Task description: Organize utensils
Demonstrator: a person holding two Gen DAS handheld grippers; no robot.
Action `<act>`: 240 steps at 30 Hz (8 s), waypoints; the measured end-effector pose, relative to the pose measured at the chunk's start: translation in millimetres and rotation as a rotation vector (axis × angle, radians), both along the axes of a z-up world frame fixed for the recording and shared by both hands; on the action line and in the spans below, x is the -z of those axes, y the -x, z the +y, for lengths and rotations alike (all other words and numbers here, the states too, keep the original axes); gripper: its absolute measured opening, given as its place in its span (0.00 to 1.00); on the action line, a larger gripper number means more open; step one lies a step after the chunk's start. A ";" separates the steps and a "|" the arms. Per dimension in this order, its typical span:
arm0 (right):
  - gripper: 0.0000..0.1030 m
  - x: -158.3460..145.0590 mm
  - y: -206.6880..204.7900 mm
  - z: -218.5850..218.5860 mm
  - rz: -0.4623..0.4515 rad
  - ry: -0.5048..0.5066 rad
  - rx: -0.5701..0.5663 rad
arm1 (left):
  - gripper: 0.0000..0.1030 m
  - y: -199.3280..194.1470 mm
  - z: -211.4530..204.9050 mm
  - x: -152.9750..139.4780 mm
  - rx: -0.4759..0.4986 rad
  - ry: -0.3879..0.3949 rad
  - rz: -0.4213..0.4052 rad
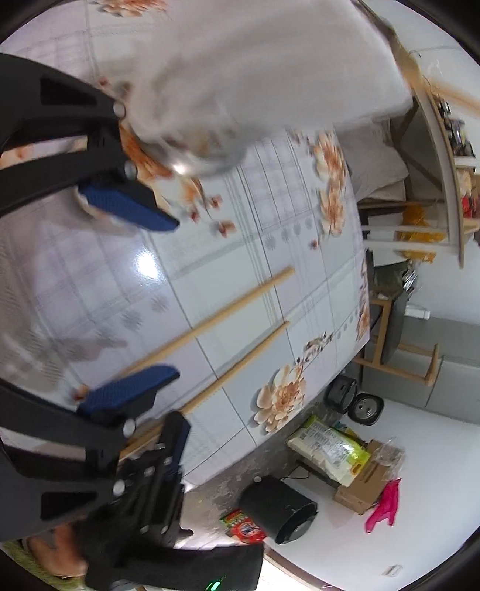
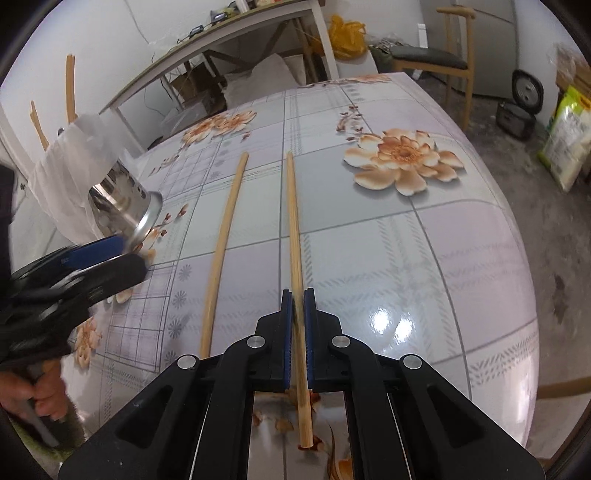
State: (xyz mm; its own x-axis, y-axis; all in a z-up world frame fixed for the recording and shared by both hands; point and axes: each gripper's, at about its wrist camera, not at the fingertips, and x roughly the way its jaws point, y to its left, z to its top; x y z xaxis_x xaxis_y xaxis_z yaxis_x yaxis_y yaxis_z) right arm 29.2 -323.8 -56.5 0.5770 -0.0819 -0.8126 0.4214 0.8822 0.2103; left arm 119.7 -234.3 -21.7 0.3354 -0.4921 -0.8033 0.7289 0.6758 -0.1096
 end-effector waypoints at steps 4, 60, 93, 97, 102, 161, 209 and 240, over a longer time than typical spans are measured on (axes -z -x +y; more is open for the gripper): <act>0.04 -0.2 1.3 -1.6 -0.013 -0.021 0.003 | 0.47 -4.7 -29.6 13.7 0.020 -0.076 -0.018; 0.04 -1.2 20.7 67.2 0.047 -0.115 -0.219 | 0.27 -17.0 65.2 22.8 -0.076 -0.164 0.053; 0.04 -0.8 -109.9 73.3 0.134 0.181 -0.358 | 0.09 -30.9 68.5 25.5 -0.101 -0.114 0.030; 0.04 -17.8 -99.1 64.7 0.072 0.140 -0.324 | 0.09 -31.3 68.9 25.5 -0.100 -0.112 0.030; 0.04 -61.5 -72.3 51.4 -0.066 0.069 -0.272 | 0.07 -31.2 74.4 25.6 -0.108 -0.069 0.024; 0.04 -143.8 -11.5 39.6 -0.342 -0.031 -0.253 | 0.06 -80.1 219.1 -246.9 -0.274 0.607 -0.431; 0.04 -228.0 -147.2 93.7 -0.521 0.103 -0.372 | 0.86 42.2 257.4 -70.6 -0.143 0.377 -0.129; 0.76 -100.4 22.7 117.0 -0.205 0.117 -0.170 | 0.94 71.3 249.1 -74.8 -0.454 0.180 -0.215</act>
